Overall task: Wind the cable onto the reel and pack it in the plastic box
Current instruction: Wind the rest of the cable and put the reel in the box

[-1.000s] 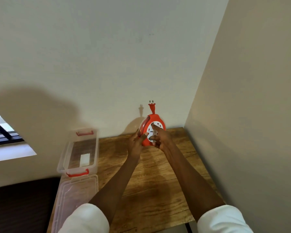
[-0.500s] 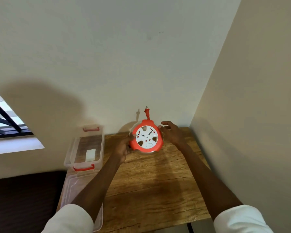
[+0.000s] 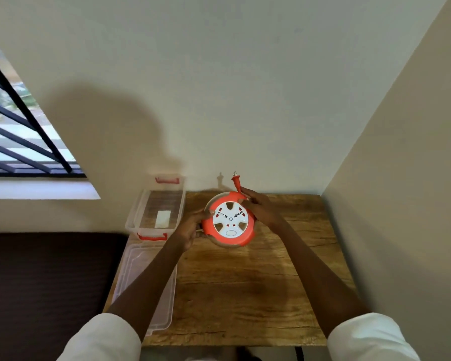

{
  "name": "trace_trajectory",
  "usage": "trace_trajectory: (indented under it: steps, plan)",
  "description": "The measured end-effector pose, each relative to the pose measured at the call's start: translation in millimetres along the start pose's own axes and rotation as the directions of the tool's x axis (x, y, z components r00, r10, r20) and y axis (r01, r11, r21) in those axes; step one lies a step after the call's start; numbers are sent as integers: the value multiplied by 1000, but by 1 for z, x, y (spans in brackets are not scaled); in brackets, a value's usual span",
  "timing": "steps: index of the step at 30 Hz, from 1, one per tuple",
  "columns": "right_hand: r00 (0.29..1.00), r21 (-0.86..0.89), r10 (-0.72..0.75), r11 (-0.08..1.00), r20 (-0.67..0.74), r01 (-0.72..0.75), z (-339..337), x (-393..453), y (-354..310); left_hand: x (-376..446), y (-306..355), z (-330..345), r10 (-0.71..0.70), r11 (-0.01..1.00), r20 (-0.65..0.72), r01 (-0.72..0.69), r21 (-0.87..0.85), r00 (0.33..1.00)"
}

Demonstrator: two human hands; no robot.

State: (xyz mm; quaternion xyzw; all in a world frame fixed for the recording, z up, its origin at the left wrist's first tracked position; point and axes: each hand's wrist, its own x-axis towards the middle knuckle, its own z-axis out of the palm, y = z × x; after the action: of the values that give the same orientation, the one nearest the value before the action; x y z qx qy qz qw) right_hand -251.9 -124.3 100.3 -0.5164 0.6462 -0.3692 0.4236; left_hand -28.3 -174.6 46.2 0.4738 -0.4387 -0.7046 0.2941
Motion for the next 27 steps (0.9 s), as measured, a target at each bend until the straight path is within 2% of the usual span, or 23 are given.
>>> trace_trajectory:
  steps: [3, 5, 7, 8, 9, 10, 11, 12, 13, 15, 18, 19, 21, 25, 27]
  plan:
    - [982, 16, 121, 992, 148, -124, 10, 15, 3, -3, 1, -14, 10, 1000, -89, -9, 8, 996]
    - [970, 58, 150, 985, 189, -164, 17, 26, 7, -5, 0, -19, 22, 999, -124, -17, 40, 992]
    - [964, 139, 186, 967, 190, -214, 26, 40, 12, -7, 0, -20, 68, 997, -276, -73, -5, 959]
    - [960, 190, 213, 950, 181, -247, 31, 45, 14, -8, -1, -20, 108, 989, -409, -140, -49, 906]
    - [957, 244, 236, 931, 168, -272, 36, 48, 16, -8, -2, -21, 147, 974, -559, -217, -61, 816]
    - [955, 280, 248, 916, 165, -286, 40, 52, 16, -10, -3, -23, 178, 962, -700, -272, -24, 692]
    - [955, 297, 249, 910, 162, -288, 43, 56, 17, -12, -4, -27, 188, 957, -799, -291, 17, 571]
    - [956, 302, 244, 910, 164, -284, 45, 60, 18, -15, -5, -30, 164, 959, -860, -283, 24, 483]
    - [957, 305, 236, 911, 167, -278, 47, 63, 18, -18, -6, -34, 114, 967, -895, -254, 1, 432]
    - [963, 318, 211, 913, 168, -256, 49, 66, 19, -22, -9, -40, -16, 979, -900, -177, -103, 435]
    - [962, 287, 191, 927, 195, -242, 48, 66, 25, -20, -6, -36, -187, 943, -809, -129, -306, 557]
    - [962, 254, 184, 939, 203, -233, 47, 65, 28, -17, -7, -37, -220, 931, -792, -121, -345, 570]
    - [960, 187, 172, 959, 219, -215, 43, 64, 35, -13, -6, -36, -250, 917, -789, -126, -379, 561]
    - [948, 166, 173, 961, 268, -222, 31, 61, 47, -10, -3, -30, -245, 926, -847, -146, -349, 472]
    - [952, 154, 157, 967, 264, -202, 21, 60, 50, -9, -5, -26, -232, 932, -857, -148, -331, 460]
